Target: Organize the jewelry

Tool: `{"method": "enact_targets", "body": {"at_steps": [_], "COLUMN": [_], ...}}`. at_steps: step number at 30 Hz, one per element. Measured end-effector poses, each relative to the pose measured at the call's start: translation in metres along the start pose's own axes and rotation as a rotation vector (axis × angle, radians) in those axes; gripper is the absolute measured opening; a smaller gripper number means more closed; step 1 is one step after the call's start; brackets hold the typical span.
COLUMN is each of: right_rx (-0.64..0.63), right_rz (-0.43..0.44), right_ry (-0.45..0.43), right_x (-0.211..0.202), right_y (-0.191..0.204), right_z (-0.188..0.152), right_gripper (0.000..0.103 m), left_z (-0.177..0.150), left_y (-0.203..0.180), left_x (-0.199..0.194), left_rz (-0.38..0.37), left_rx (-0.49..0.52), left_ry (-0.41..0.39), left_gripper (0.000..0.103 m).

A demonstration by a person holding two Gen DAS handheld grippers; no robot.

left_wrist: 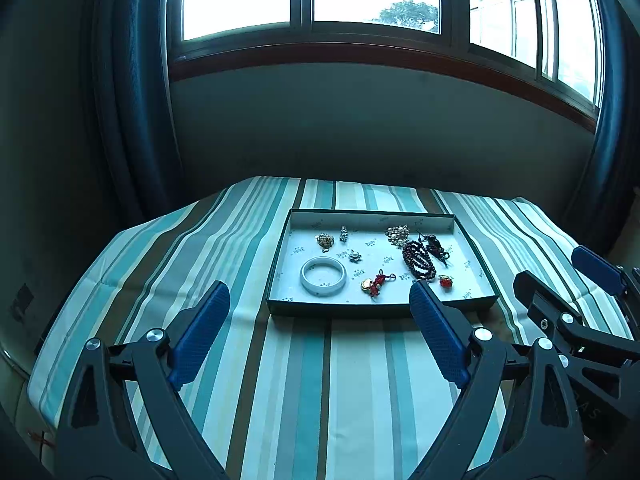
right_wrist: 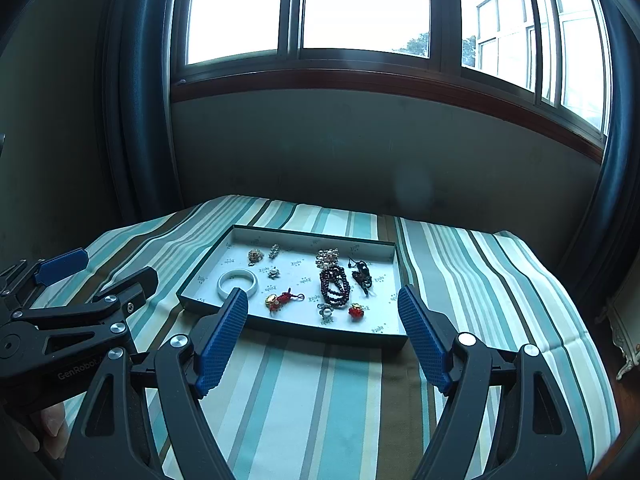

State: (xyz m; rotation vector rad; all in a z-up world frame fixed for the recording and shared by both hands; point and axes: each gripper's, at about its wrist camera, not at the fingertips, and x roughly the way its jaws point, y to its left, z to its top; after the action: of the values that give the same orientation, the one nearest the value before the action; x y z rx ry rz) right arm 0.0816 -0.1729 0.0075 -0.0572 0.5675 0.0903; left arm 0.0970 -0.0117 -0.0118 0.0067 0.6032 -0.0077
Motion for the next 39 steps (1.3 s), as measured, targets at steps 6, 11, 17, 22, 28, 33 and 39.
{"method": "enact_targets", "body": {"at_steps": [6, 11, 17, 22, 28, 33, 39], "right_rx": [-0.002, -0.003, -0.004, -0.003, -0.005, -0.006, 0.005], "right_rz": [0.002, 0.002, 0.003, 0.004, 0.006, 0.007, 0.0], "right_ry": [-0.001, -0.002, -0.002, 0.001, 0.013, 0.017, 0.036], "right_x": [0.0, -0.001, -0.001, 0.0, 0.003, 0.005, 0.013], "right_y": [0.0, 0.0, -0.001, -0.004, -0.006, -0.008, -0.017], "right_z": [0.0, 0.001, 0.0, -0.001, -0.004, -0.004, -0.006], "right_gripper": [0.076, 0.076, 0.076, 0.076, 0.076, 0.076, 0.076], "left_z": [0.0, -0.001, -0.001, 0.001, -0.001, -0.002, -0.003], "left_y": [0.001, 0.001, -0.001, 0.002, 0.003, 0.001, 0.009], "left_x": [0.0, -0.002, -0.003, -0.002, 0.001, 0.006, 0.022], "left_rz": [0.001, 0.001, 0.02, 0.015, 0.013, 0.027, 0.048], "left_rx": [0.0, -0.002, 0.005, -0.01, -0.023, 0.015, 0.004], "left_ry": [-0.003, -0.008, -0.017, -0.024, -0.028, -0.034, 0.006], "left_gripper": [0.091, 0.091, 0.094, 0.099, 0.101, 0.101, 0.101]}}
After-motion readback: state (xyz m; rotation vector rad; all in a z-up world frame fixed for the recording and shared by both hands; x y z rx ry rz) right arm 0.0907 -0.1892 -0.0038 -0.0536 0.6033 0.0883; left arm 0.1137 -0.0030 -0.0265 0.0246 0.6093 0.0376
